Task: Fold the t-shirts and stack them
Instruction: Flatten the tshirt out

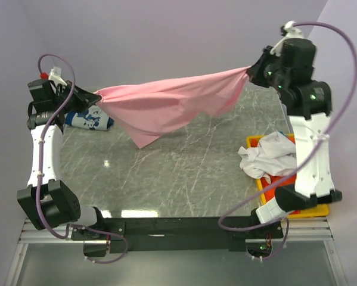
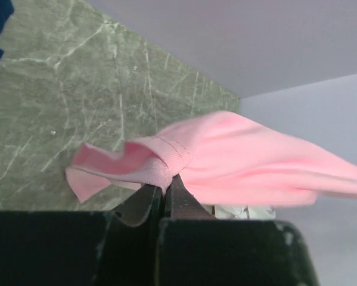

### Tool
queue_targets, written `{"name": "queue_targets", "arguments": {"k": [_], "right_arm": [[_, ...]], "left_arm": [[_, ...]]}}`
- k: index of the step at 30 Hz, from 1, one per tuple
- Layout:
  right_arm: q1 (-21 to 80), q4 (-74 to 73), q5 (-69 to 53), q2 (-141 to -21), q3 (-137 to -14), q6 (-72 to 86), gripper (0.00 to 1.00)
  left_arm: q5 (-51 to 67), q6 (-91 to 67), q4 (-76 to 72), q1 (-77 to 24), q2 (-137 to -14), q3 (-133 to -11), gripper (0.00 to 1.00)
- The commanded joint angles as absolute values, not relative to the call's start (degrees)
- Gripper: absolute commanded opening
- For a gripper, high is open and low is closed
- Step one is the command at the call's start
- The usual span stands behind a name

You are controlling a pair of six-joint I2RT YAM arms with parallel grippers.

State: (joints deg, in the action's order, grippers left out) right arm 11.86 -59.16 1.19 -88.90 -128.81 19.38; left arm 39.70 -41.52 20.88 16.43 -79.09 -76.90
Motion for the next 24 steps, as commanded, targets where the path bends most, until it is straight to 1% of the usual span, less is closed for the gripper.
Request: {"name": "queue_targets", "arguments": {"k": [1, 4, 6, 9, 11, 12, 14, 15, 16, 17, 18, 20, 22, 23, 24], "right_arm": [[11.8, -58.9, 6.6, -84.2, -129.3, 17.8, 0.0], [11.8, -50.8, 7.3, -79.6, -123.4, 17.6, 0.0], [11.5, -45.8, 6.7, -78.5, -120.1, 17.6, 0.0], [10.1, -44.3, 4.4, -81.5, -115.4, 18.6, 0.0], [8.8, -44.4, 2.4, -86.5, -114.3, 20.0, 0.0], [8.4, -44.6, 1.8, -90.7, -113.7, 20.1, 0.0], [8.1, -45.3, 0.2, -95.3, -114.2, 19.2, 0.0], [8.1, -45.6, 0.2, -100.1, -115.2, 18.6, 0.1], [8.0, -46.2, -1.1, -102.6, -116.0, 17.6, 0.23], [8.0, -48.9, -2.0, -105.1, -117.1, 17.3, 0.38], [8.2, -50.9, -2.0, -109.2, -119.0, 17.4, 0.56], [9.0, -54.0, -2.9, -110.7, -118.0, 18.7, 0.6], [10.5, -51.1, -3.9, -106.8, -107.1, 19.6, 0.6], [12.8, -46.7, -4.7, -104.5, -102.1, 19.9, 0.6], [13.6, -44.7, -5.9, -100.8, -93.3, 20.5, 0.6]], "left_arm": [[43.3, -41.0, 18.9, 16.7, -76.6, -79.9, 0.0], [43.8, -41.7, 18.0, 16.9, -77.0, -79.9, 0.0], [44.6, -43.2, 16.0, 17.1, -77.3, -78.8, 0.0], [46.8, -45.9, 11.6, 17.0, -78.7, -75.6, 0.0], [47.5, -47.1, 9.7, 16.5, -80.0, -72.7, 0.0], [47.5, -46.6, 9.9, 16.1, -80.6, -72.2, 0.0], [46.6, -43.6, 12.0, 14.2, -82.8, -71.0, 0.0], [46.5, -42.7, 13.2, 13.4, -83.5, -70.5, 0.0], [46.3, -41.9, 13.5, 11.7, -85.0, -68.7, 0.01], [46.0, -41.1, 13.2, 10.7, -85.4, -67.3, 0.0], [45.7, -41.0, 11.3, 9.9, -86.0, -65.8, 0.0], [46.0, -41.6, 9.2, 8.3, -87.9, -60.9, 0.0], [45.9, -41.7, 7.0, 7.7, -89.3, -57.2, 0.0], [45.6, -41.8, 6.5, 7.6, -89.6, -56.3, 0.0], [45.4, -41.8, 6.1, 7.5, -89.7, -55.5, 0.01]]}}
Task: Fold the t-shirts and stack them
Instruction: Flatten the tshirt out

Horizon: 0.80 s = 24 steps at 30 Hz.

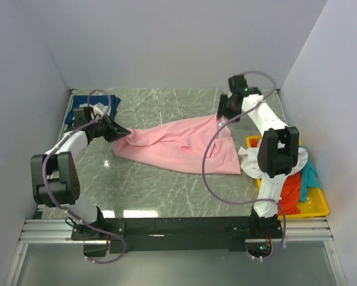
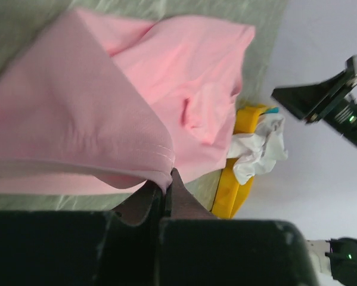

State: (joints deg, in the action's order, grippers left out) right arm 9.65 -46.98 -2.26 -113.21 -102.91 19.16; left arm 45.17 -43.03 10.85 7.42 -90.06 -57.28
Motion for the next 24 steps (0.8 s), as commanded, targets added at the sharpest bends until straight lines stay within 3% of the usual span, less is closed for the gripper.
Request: {"name": "queue_targets", "arguments": {"k": [1, 6, 9, 24], "right_arm": [[14.6, -43.1, -6.6, -99.3, -89.3, 22.0, 0.59], [17.2, -36.8, -11.3, -96.2, -72.2, 27.2, 0.49], [17.9, -33.9, -12.0, -96.6, -68.7, 28.8, 0.46], [18.4, -35.8, -8.8, -105.5, -72.3, 27.5, 0.4]], "left_arm": [[45.3, -41.8, 5.8, 7.5, -89.8, -54.5, 0.0], [43.9, -39.9, 8.0, 7.6, -89.8, -54.5, 0.0], [43.5, -38.9, 9.2, 7.6, -90.3, -54.8, 0.0], [42.6, -39.2, 8.6, 7.5, -89.2, -52.8, 0.0]]}}
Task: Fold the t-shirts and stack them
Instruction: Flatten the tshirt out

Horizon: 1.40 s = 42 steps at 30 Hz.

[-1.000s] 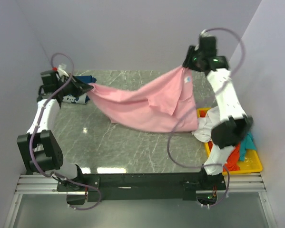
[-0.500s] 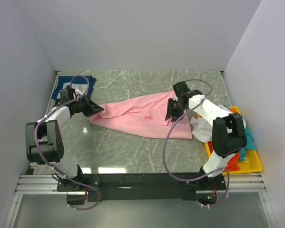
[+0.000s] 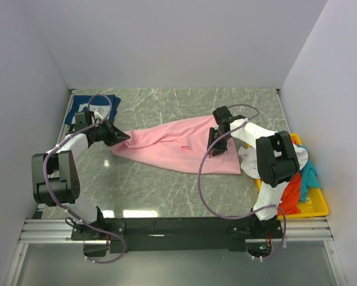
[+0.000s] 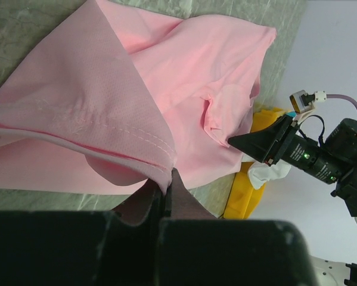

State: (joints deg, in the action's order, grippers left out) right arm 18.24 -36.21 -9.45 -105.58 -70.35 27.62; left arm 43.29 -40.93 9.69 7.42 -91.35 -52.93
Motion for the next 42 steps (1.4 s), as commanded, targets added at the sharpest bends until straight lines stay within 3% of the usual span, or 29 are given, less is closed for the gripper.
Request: {"name": "queue_targets", "arguments": {"k": [1, 7, 11, 15, 20, 21, 25, 30, 42], "right_arm": [[18.3, -35.7, -9.0, -105.4, -72.1, 27.5, 0.39], [18.8, -35.3, -12.4, -105.7, -71.3, 27.2, 0.35], [18.9, -35.6, -15.3, -105.3, -71.0, 27.2, 0.14], [19.0, -36.5, -15.6, -104.3, -71.3, 27.1, 0.0], [18.4, -39.5, -12.8, -101.0, -72.9, 26.6, 0.0], [18.1, -40.0, -12.3, -100.0, -73.1, 26.6, 0.0], [15.2, -42.5, -10.7, -94.3, -73.3, 26.7, 0.0], [10.1, -45.6, -10.5, -88.1, -72.8, 25.1, 0.0], [9.8, -42.4, -14.7, -87.2, -67.3, 26.6, 0.0]], "left_arm": [[42.5, -39.3, 8.6, 7.5, -89.2, -52.8, 0.0], [41.7, -38.6, 9.1, 7.5, -89.1, -52.9, 0.0], [40.8, -38.1, 9.8, 7.5, -89.1, -53.1, 0.0], [39.8, -37.8, 10.0, 7.6, -88.8, -53.4, 0.0], [36.4, -36.4, 13.0, 7.7, -87.9, -54.6, 0.02], [35.1, -35.5, 14.7, 8.3, -86.8, -54.8, 0.06], [30.9, -34.2, 17.5, 12.4, -82.4, -53.3, 0.37], [24.8, -31.8, 21.4, 19.0, -76.7, -49.3, 0.52], [24.6, -33.3, 16.5, 17.4, -73.2, -39.7, 0.52]]}}
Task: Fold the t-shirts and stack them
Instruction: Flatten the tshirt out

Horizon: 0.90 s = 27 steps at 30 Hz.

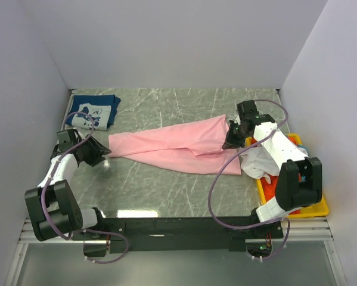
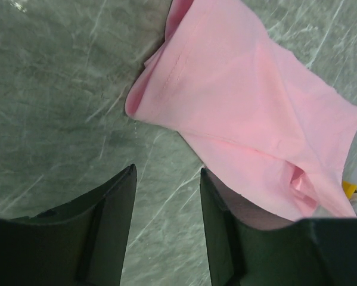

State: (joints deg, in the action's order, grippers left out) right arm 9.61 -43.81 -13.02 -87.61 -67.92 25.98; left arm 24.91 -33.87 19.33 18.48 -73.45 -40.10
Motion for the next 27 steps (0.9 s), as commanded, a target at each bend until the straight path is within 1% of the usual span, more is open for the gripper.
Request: {"name": "queue_targets", "arguments": {"k": [1, 7, 17, 27], "right_arm": [[9.8, -42.4, -14.6, -87.1, -67.3, 26.6, 0.0], [9.8, -42.6, -14.5, -87.5, -67.9, 26.0, 0.0], [9.8, -42.3, -15.2, -87.6, -67.3, 26.5, 0.0], [9.8, -42.4, -15.6, -87.9, -67.2, 26.4, 0.0]], "left_arm": [[23.6, -33.0, 16.6, 17.3, -73.6, -39.6, 0.52], [23.2, -32.6, 13.9, 17.0, -76.7, -39.1, 0.5], [19.8, -31.2, 13.8, 15.0, -84.1, -43.2, 0.47], [17.3, -31.5, 12.0, 14.1, -87.3, -43.5, 0.44]]}}
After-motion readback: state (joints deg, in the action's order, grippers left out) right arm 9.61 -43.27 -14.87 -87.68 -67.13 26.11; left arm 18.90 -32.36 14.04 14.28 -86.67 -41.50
